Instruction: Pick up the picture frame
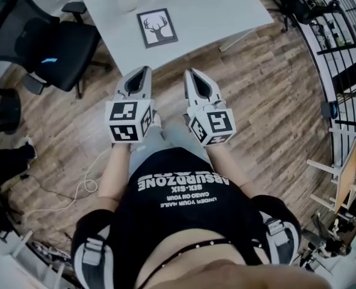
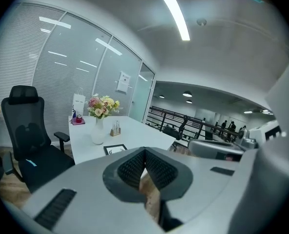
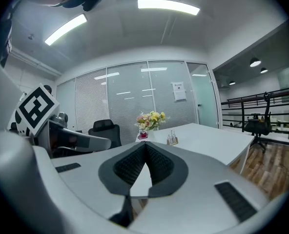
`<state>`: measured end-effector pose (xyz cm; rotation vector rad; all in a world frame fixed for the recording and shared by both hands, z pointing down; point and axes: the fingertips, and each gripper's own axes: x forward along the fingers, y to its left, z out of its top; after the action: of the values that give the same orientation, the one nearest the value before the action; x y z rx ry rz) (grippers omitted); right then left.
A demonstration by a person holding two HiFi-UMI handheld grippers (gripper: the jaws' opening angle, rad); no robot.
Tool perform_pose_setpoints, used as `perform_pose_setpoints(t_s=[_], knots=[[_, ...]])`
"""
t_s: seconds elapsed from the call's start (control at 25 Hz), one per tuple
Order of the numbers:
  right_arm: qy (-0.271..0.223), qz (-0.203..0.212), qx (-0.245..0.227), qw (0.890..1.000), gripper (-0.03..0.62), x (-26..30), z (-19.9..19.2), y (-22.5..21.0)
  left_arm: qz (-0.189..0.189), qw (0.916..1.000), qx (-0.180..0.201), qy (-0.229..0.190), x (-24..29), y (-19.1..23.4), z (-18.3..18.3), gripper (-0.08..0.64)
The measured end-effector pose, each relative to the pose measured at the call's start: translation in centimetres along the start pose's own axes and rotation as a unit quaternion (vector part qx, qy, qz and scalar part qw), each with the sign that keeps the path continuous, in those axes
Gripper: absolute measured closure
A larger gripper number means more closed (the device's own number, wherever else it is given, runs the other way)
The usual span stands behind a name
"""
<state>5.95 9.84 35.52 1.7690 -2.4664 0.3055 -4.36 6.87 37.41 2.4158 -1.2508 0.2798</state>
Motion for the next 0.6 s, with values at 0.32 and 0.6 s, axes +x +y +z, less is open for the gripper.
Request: perform_pose_setpoints(t_s=[0.32,0.6], knots=[[0.035,-0.007,0.009,0.999,0.576,3.2,-1.6,-1.7,-0.007,0.9994,-0.014,0.030,2.7,1.5,-0.8,0.545],[0.051,0.000,0.016,0.999,0.575,7.9,-2.3,-4.5,0.009,0.9987,-0.024,0.045,7.0,4.0,-0.4,0.543]])
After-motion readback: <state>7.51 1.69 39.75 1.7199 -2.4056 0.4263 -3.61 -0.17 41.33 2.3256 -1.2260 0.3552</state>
